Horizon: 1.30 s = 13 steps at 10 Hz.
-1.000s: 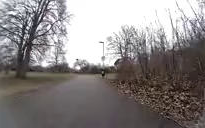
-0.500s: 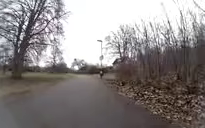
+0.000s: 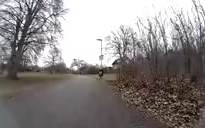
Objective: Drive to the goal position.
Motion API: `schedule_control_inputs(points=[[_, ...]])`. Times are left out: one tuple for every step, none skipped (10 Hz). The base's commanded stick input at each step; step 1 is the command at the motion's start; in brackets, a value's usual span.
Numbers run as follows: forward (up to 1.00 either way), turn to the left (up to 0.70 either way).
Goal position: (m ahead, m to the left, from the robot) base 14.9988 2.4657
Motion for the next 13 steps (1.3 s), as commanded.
schedule_control_inputs(points=[[1.0,0.4],[1.0,0.25],[1.0,0.02],[1.0,0.0],[1.0,0.0],[1.0,0.0],[1.0,0.0],[1.0,0.0],[1.0,0.0],[1.0,0.0],[1.0,0.0],[1.0,0.0],[1.0,0.0]])
